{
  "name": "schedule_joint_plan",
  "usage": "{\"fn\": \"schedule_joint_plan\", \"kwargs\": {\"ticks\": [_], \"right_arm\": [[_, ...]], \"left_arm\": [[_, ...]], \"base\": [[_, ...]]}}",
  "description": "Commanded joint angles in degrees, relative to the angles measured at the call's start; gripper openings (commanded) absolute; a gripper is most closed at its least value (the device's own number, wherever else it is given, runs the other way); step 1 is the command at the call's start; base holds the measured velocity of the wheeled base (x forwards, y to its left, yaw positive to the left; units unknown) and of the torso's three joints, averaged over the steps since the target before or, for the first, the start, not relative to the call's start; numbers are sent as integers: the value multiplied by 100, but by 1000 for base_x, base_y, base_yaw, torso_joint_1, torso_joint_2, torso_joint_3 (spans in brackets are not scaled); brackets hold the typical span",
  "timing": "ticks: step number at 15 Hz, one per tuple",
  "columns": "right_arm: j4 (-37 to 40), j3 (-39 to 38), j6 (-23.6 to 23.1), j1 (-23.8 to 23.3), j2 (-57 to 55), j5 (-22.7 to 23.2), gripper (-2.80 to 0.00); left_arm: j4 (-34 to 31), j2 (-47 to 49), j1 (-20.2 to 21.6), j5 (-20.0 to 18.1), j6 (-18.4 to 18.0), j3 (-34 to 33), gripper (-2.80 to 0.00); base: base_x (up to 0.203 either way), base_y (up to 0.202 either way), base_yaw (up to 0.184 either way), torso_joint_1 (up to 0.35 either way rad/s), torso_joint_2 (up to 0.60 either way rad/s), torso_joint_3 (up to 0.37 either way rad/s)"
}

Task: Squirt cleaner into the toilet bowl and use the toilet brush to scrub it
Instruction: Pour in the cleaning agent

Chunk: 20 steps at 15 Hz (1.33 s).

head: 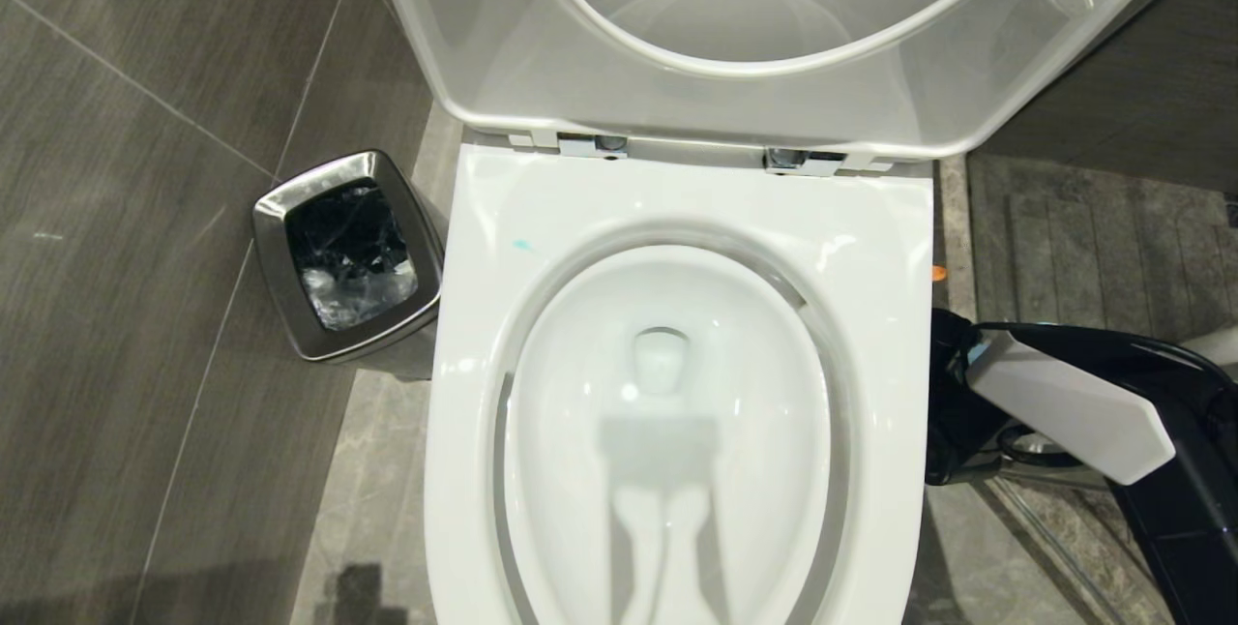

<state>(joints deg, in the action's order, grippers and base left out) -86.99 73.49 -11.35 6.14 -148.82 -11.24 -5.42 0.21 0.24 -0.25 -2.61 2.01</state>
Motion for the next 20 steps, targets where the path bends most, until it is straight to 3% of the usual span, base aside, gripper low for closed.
{"fn": "schedule_joint_plan", "kwargs": {"ticks": [1, 14, 20], "right_arm": [[-67, -128, -8, 17, 176, -54, -280], [-67, -1602, 19, 234, 1535, -196, -280], [-67, -2951, -16, 290, 2687, -251, -280]], "left_arm": [[-2, -3, 2, -2, -3, 1, -280], [-2, -3, 2, -2, -3, 1, -280], [-2, -3, 2, -2, -3, 1, -280]], "base": [[0, 0, 0, 0, 0, 0], [0, 0, 0, 0, 0, 0], [0, 0, 0, 0, 0, 0]]}}
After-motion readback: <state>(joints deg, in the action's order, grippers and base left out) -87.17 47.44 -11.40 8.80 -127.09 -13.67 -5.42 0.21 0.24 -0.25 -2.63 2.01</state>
